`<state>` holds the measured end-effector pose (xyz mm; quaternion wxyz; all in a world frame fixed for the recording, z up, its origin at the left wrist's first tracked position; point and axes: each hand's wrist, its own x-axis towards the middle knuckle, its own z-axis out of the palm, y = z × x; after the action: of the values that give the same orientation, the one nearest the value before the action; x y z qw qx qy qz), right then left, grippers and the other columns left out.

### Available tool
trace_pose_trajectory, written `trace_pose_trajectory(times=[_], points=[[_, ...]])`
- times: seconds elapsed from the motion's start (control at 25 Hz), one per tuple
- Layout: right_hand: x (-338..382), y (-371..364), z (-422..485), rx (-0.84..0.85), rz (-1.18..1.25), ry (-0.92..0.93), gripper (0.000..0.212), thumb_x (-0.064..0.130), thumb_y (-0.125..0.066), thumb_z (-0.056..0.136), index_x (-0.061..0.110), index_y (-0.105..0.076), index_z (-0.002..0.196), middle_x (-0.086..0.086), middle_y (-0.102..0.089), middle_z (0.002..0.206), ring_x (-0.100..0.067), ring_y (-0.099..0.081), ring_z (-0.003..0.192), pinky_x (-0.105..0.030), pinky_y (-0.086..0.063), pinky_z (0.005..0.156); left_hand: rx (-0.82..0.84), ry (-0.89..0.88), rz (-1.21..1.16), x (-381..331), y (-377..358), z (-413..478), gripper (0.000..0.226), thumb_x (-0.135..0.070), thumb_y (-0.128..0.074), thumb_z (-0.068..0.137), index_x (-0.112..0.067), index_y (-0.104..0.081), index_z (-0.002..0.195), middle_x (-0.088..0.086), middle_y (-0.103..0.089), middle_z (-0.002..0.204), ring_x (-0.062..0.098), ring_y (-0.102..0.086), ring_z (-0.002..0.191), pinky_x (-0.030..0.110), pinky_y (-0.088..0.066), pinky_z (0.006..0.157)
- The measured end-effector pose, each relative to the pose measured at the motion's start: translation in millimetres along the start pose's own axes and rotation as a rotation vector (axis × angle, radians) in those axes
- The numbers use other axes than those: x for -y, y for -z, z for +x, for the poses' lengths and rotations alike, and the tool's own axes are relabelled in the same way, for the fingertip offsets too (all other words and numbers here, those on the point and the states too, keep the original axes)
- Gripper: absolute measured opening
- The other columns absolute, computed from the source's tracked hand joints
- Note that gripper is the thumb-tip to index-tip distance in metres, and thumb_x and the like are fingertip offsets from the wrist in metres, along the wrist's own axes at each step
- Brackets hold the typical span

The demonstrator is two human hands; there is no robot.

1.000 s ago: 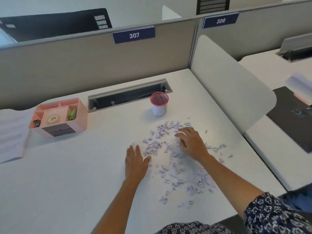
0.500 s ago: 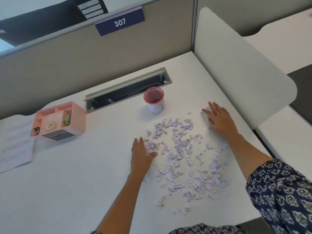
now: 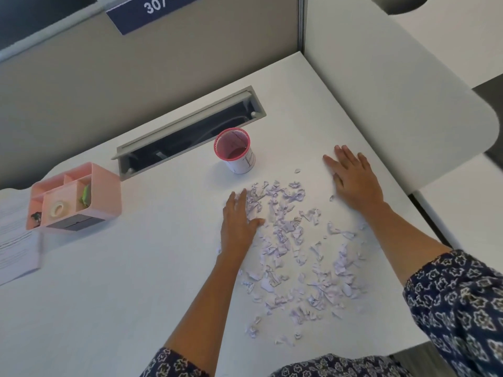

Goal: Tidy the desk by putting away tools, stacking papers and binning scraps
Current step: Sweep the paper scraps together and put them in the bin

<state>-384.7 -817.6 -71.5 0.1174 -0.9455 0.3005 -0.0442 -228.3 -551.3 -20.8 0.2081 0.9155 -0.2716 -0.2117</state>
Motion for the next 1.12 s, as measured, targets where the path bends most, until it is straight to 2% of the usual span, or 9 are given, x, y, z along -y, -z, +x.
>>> trace_pose_trajectory(times=[0.08,0.16,0.28,0.36,0.48,0.6,0.76,0.92,1.12], points=[[0.5,0.0,0.8,-0.005,0.014,-0.012,0.057,0.030,-0.018,0.093,0.025,-0.037,0.147,-0.006,-0.026,0.159,-0.021,-0.017,0.149,-0.045,-0.013,0.121,0.041,-0.022,0.047,-9.7,1.0,12.4,0.082,-0.031,-0.073,0.083,-0.029,-0.027,0.151,0.004,-0.016,0.159,0.023,-0.021,0.144,0.040,-0.035,0.107],[0.8,-0.2,-1.0,-0.012,0.025,-0.014,0.057,0.030,-0.018,0.093,0.026,-0.038,0.147,-0.005,-0.026,0.159,-0.021,-0.017,0.149,-0.045,-0.012,0.121,0.043,-0.057,0.091,-15.2,1.9,18.6,0.069,-0.027,-0.073,0.083,-0.029,-0.041,0.145,0.003,-0.028,0.154,0.022,-0.031,0.138,0.038,-0.039,0.102],[-2.4,5.0,4.0,-0.015,0.021,-0.008,0.058,0.030,-0.018,0.092,0.026,-0.038,0.146,-0.005,-0.027,0.159,-0.021,-0.019,0.148,-0.044,-0.012,0.121,-0.026,-0.162,0.113,-21.1,0.5,20.1,0.040,-0.013,-0.066,0.087,-0.024,-0.064,0.126,0.000,-0.051,0.135,0.017,-0.051,0.118,0.025,-0.042,0.088],[-0.8,7.7,8.0,-0.026,0.023,-0.004,0.058,0.031,-0.018,0.091,0.027,-0.038,0.146,-0.005,-0.028,0.158,-0.021,-0.019,0.148,-0.045,-0.013,0.121,-0.089,-0.206,0.103,-19.2,-0.3,15.1,0.033,-0.004,-0.060,0.089,-0.020,-0.070,0.116,-0.001,-0.061,0.122,0.016,-0.060,0.103,0.024,-0.047,0.083],[-0.6,-4.3,-2.1,-0.030,0.044,-0.041,0.058,0.031,-0.018,0.092,0.027,-0.038,0.146,-0.004,-0.028,0.159,-0.020,-0.019,0.148,-0.045,-0.013,0.121,-0.077,-0.170,0.064,-15.5,-6.0,11.2,0.029,0.001,-0.056,0.089,-0.012,-0.074,0.106,0.000,-0.067,0.113,0.018,-0.063,0.097,0.020,-0.045,0.080],[4.5,-6.5,-2.7,-0.018,0.034,-0.030,0.057,0.031,-0.018,0.092,0.028,-0.038,0.146,-0.004,-0.027,0.159,-0.019,-0.019,0.148,-0.044,-0.012,0.121,-0.191,-0.054,-0.136,-14.2,-1.6,9.4,0.028,0.005,-0.056,0.083,-0.010,-0.076,0.092,0.002,-0.072,0.100,0.016,-0.066,0.090,0.012,-0.045,0.076],[-1.1,-2.6,0.9,-0.030,0.024,-0.036,0.058,0.031,-0.017,0.093,0.028,-0.038,0.146,-0.003,-0.028,0.158,-0.019,-0.020,0.148,-0.043,-0.013,0.121,-0.279,0.103,-0.423,-30.9,8.5,8.5,0.019,-0.001,-0.065,0.083,-0.013,-0.078,0.090,0.003,-0.075,0.088,0.015,-0.067,0.079,0.029,-0.056,0.081],[0.1,-3.2,1.8,-0.031,0.016,-0.023,0.058,0.032,-0.016,0.093,0.027,-0.039,0.146,-0.004,-0.029,0.158,-0.020,-0.021,0.148,-0.044,-0.014,0.121,-0.336,0.123,-0.605,-56.6,44.5,27.7,0.016,-0.006,-0.070,0.083,-0.020,-0.077,0.086,-0.001,-0.071,0.070,0.012,-0.065,0.061,0.028,-0.059,0.072],[0.3,-3.2,0.7,-0.041,0.014,-0.022,0.057,0.032,-0.017,0.093,0.025,-0.041,0.144,-0.006,-0.031,0.157,-0.022,-0.025,0.146,-0.047,-0.017,0.120,-0.372,0.157,-0.593,-68.0,87.7,71.8,0.012,-0.013,-0.077,0.080,-0.015,-0.078,0.091,-0.002,-0.070,0.073,0.011,-0.067,0.062,0.033,-0.061,0.076]])
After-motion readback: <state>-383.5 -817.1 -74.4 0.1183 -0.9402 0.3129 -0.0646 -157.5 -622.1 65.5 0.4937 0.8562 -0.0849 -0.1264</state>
